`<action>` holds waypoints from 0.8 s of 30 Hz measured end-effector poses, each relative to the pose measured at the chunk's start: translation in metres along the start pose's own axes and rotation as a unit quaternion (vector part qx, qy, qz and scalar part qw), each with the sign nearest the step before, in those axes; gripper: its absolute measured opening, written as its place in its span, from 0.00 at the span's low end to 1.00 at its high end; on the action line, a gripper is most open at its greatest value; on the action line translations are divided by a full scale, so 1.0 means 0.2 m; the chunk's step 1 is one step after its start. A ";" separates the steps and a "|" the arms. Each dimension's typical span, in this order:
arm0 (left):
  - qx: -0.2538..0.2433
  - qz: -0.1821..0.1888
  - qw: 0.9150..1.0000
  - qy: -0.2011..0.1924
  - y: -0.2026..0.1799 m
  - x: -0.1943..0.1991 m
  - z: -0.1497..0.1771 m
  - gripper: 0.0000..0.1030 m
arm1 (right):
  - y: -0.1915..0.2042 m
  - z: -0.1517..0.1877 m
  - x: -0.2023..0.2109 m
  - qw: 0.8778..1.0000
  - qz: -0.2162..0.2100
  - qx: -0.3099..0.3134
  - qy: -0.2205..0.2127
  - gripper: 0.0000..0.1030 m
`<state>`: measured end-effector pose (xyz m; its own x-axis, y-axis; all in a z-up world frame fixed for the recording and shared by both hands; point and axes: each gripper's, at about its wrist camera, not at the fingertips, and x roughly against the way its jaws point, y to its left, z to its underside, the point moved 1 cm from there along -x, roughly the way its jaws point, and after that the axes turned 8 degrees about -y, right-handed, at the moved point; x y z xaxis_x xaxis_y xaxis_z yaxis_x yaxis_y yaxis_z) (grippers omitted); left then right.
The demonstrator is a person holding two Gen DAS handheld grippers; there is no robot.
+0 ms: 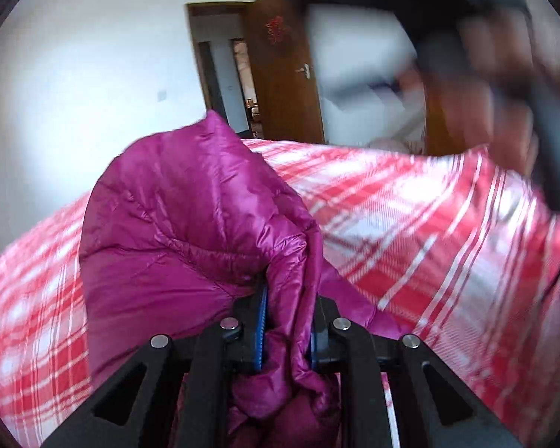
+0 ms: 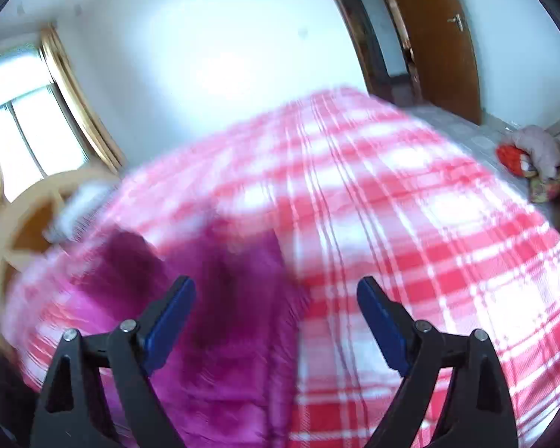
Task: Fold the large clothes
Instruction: 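Lift the jacket side with the left gripper and fold it over the jacket, then open the left gripper to release the fold while the right gripper holds the jacket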
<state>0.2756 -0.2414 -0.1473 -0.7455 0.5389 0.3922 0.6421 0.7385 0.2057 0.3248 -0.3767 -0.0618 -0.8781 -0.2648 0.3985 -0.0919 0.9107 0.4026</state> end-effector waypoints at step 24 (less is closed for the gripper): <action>0.117 -0.080 0.990 -0.005 0.43 0.15 0.21 0.89 | 0.16 0.08 -0.38 0.986 0.096 0.063 0.118 0.53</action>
<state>0.3013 -0.1447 -0.1546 -0.8365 0.4112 0.3622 0.4580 0.8875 0.0501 0.3801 -0.3222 -0.0922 -0.7522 -0.1363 0.6447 -0.0044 0.9794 0.2019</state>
